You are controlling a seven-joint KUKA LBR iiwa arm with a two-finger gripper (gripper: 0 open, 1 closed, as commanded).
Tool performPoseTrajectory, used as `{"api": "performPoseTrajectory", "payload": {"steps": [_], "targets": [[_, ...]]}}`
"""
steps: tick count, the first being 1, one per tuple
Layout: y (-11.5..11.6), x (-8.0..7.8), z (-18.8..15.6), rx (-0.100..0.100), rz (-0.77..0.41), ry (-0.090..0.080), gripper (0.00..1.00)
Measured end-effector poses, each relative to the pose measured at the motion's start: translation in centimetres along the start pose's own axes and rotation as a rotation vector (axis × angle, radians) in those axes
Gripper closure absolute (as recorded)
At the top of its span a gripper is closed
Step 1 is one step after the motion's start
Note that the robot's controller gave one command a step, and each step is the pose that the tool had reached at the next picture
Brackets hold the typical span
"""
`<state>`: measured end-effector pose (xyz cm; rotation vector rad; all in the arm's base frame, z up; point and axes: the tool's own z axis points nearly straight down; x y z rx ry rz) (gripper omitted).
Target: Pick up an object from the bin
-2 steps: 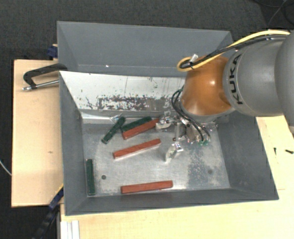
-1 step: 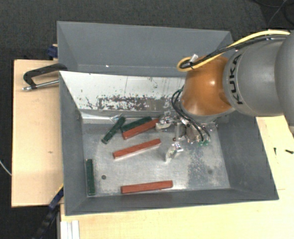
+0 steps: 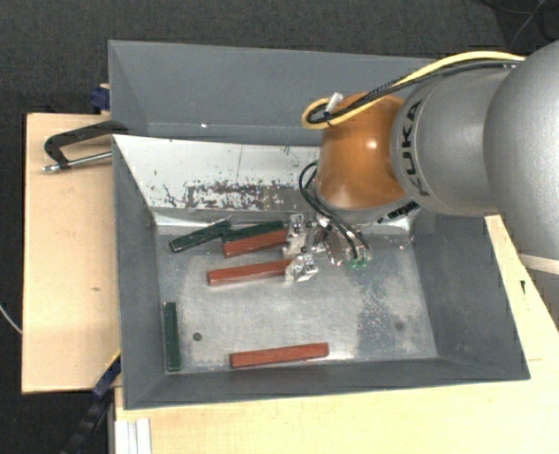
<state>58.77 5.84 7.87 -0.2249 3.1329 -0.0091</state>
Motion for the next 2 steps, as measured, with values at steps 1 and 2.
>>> {"api": "performPoseTrajectory", "payload": {"steps": [1, 2], "targets": [[0.0, 0.0, 0.0, 0.000, 0.000, -0.001, 1.00], [-1.4, 0.7, -16.6, -0.005, -0.060, -0.014, 1.00]]}}
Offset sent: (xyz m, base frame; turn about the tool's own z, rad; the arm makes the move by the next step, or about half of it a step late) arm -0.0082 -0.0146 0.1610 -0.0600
